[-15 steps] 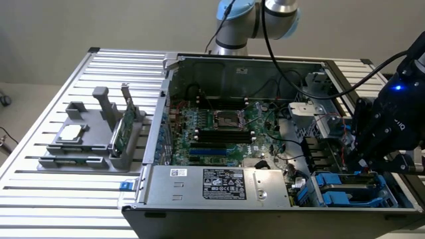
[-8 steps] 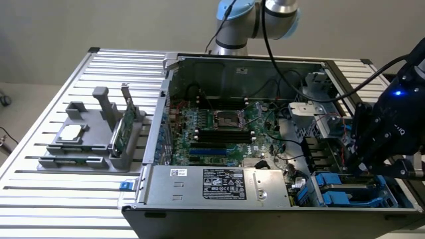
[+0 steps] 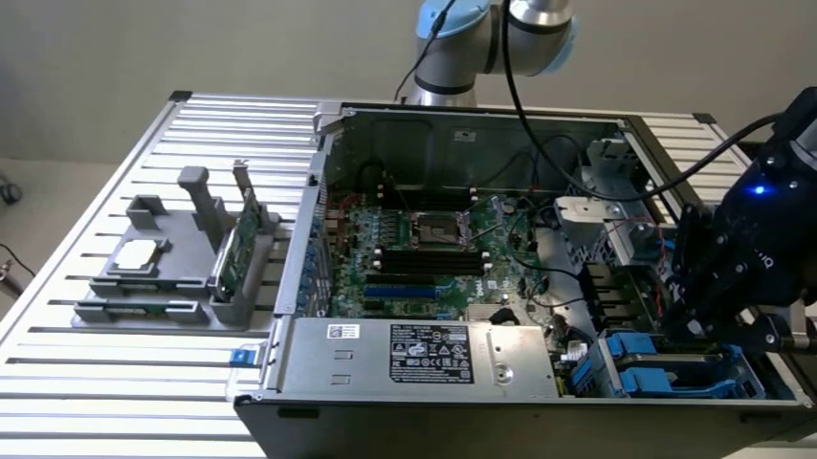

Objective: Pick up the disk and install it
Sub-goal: 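Insert the second disk wire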

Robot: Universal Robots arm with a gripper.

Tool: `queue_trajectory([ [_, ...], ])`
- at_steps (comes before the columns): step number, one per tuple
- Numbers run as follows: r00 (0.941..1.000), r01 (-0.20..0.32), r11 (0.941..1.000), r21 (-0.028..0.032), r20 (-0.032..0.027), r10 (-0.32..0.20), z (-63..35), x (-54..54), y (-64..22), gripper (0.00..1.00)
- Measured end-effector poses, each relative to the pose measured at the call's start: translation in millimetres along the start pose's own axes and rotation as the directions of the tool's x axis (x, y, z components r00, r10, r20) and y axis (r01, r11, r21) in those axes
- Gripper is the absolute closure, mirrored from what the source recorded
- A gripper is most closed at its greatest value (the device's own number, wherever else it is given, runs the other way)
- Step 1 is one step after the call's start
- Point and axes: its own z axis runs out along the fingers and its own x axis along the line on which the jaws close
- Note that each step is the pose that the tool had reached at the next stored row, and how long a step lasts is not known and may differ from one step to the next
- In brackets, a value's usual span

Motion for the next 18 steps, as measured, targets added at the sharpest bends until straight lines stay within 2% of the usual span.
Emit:
queue_trajectory([
  [9,1.0,0.005,1.0,-0.0031,-0.0041,-0.005,3.5,-0.7,0.0,0.84],
  [18,0.9999,0.014,0.9999,-0.0032,-0.008,-0.014,4.9,-1.3,0.1,0.84],
])
